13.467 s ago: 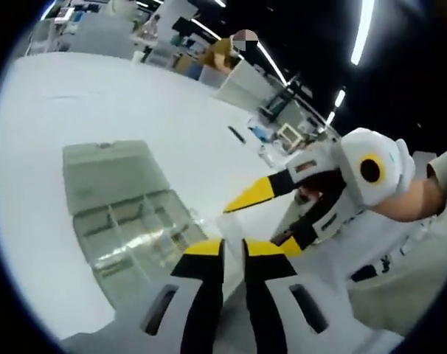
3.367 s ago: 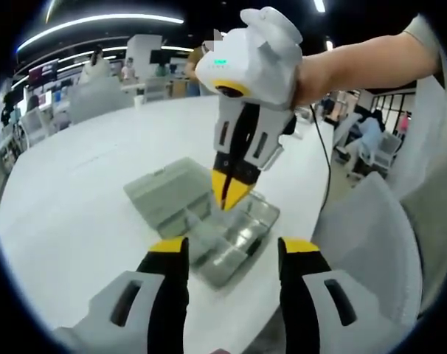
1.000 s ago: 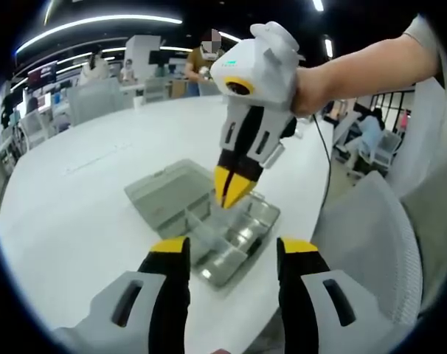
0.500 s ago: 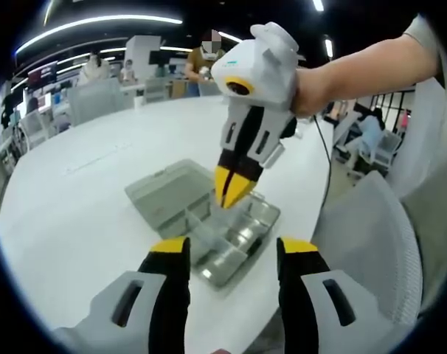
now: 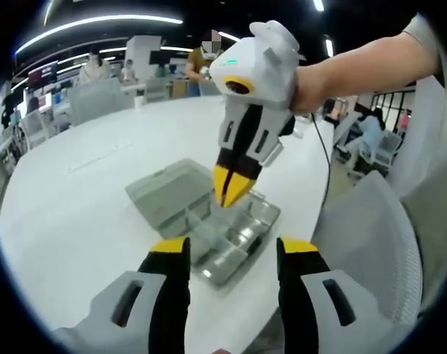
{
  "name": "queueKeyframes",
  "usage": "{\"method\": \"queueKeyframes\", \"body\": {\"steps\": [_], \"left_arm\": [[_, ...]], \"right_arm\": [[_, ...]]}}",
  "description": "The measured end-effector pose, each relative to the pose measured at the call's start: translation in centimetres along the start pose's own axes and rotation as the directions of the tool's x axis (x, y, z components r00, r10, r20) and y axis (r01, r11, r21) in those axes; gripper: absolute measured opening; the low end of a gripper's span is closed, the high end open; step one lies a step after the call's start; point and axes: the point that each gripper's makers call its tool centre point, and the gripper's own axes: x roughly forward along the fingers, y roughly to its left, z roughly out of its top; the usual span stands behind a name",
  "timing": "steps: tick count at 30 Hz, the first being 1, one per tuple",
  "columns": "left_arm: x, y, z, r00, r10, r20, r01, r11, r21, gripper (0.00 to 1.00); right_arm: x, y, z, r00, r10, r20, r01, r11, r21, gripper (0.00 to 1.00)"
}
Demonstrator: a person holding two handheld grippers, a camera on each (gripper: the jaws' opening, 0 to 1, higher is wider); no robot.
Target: Insert the divider into the dual guide fixture by aligning both edges with the guide slots and pushing it downward to the bottom, including one-sided entry, uneven engagement, binding, and posture correction.
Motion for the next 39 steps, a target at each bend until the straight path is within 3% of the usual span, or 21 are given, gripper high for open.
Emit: {"method": "queueKeyframes", "body": {"steps": [12,24,26,31,39], "left_arm": [[0.05,-0.03,0.19,1.000,-0.002,-0.001,0.002,1.000,0.005,0.45],[-0.07,-0.17,0.18,1.000,0.000,-0.004,0.000,1.000,0.007,0.45],[-0.04,-0.17,0.21,1.000,0.000,-0.004,0.000,1.000,0.007,0.45],[-0.02,-0.25,0.33,1.000,0.000,-0.004,0.000,1.000,0.011,0.45],[-0.03,-0.21,0.20,1.000,0.001,-0.006,-0.001,1.000,0.009,0.45]], "right_arm": [[0.00,0.11,-0.04,1.000,-0.008,0.030,0.008,1.000,0.010,0.00],[0.04,0.16,0.05,1.000,0.006,0.028,-0.003,0.996,-0.086,0.00],[0.08,0.22,0.03,0.999,0.006,0.032,-0.005,0.999,-0.044,0.00],[0.33,0.38,-0.06,0.999,0.004,0.048,-0.001,0.998,-0.068,0.00],[0.32,0.10,-0.07,0.998,-0.005,0.063,0.006,1.000,-0.029,0.00]]}}
